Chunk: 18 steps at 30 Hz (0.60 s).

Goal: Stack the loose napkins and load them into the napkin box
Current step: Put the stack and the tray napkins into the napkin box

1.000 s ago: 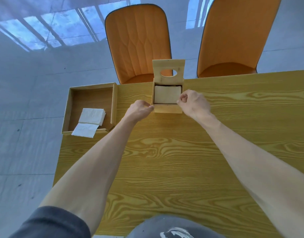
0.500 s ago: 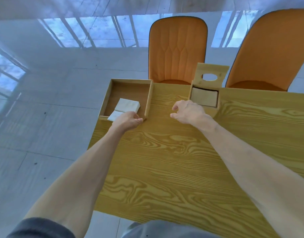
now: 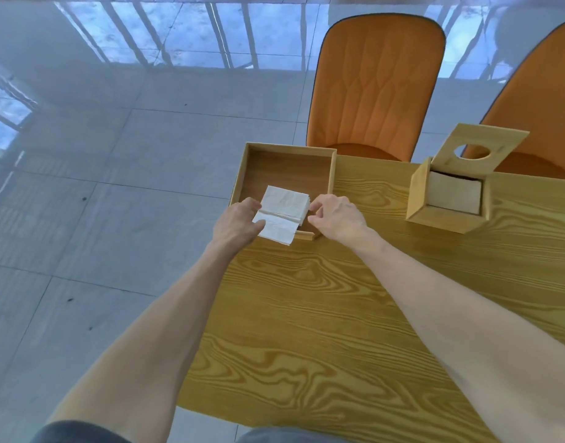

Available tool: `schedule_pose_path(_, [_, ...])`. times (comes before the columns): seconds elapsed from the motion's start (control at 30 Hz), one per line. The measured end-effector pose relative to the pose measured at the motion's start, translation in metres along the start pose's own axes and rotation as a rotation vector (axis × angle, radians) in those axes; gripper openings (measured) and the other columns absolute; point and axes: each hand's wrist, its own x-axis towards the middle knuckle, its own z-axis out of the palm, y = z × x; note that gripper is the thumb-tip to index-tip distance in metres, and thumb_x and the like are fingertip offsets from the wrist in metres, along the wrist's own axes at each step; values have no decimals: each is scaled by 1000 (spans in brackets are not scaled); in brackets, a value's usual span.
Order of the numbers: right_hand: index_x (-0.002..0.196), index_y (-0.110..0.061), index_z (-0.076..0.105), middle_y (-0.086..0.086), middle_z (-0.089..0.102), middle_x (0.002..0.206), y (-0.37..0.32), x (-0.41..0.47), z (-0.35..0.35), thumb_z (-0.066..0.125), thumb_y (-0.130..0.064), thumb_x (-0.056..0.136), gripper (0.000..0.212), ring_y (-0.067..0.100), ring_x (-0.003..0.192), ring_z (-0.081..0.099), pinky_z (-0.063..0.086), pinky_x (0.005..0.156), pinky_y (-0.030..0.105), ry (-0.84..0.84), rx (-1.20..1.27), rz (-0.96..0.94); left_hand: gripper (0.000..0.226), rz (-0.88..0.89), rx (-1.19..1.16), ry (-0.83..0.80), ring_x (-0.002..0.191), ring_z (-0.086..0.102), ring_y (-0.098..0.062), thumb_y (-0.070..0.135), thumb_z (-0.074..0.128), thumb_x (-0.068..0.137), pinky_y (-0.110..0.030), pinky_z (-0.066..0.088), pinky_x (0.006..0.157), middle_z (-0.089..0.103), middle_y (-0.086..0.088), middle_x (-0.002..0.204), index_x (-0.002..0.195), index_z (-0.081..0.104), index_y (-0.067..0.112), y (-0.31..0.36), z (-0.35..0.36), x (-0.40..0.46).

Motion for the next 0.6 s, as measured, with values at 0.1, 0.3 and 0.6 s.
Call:
schedule_pose_path(0.1, [122, -19, 60, 8, 68, 115, -4, 12, 9, 61, -27, 93, 30, 27, 97, 69, 55, 90, 41, 14, 151, 96, 49, -9, -20, -50, 114, 59, -27, 28, 61, 91, -38, 48, 85, 64, -7, 126, 137, 46, 20, 2, 3, 12])
schedule_pose_path(0.3, [134, -23, 52, 7, 66, 120, -7, 30, 28, 55, -28, 95, 39, 29, 100, 68, 56, 88, 42, -68, 74, 117, 57, -21, 177, -220, 102, 61, -28, 24, 53, 89, -39, 48, 81, 65, -7, 116, 143, 33, 19, 5, 12, 34])
schedule_pose_path(0.6, [143, -22, 42, 5, 55, 134, -5, 41, 28, 69, -29, 88, 61, 19, 108, 59, 51, 89, 34, -191, 326, 201, 51, -222, -257, -257, 103, 61, -23, 19, 65, 89, -39, 54, 87, 60, -6, 124, 135, 43, 15, 1, 13, 60])
